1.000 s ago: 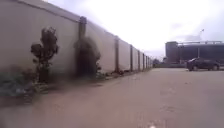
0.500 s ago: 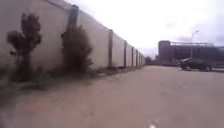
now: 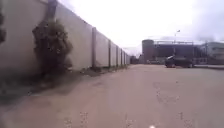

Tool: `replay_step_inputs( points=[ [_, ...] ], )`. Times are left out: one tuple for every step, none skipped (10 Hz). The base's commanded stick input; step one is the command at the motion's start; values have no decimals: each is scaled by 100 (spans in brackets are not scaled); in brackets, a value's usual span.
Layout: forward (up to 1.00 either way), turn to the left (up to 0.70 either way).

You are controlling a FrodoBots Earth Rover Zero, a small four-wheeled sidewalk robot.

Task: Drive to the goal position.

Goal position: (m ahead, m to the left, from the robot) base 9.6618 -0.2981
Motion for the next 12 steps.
replay_step_inputs(
  points=[
    [100,0],
    [100,0],
    [100,0],
    [100,0],
    [100,0],
    [100,0],
    [100,0],
    [100,0],
    [100,0],
    [100,0],
    [100,0],
    [100,0]
  ],
)
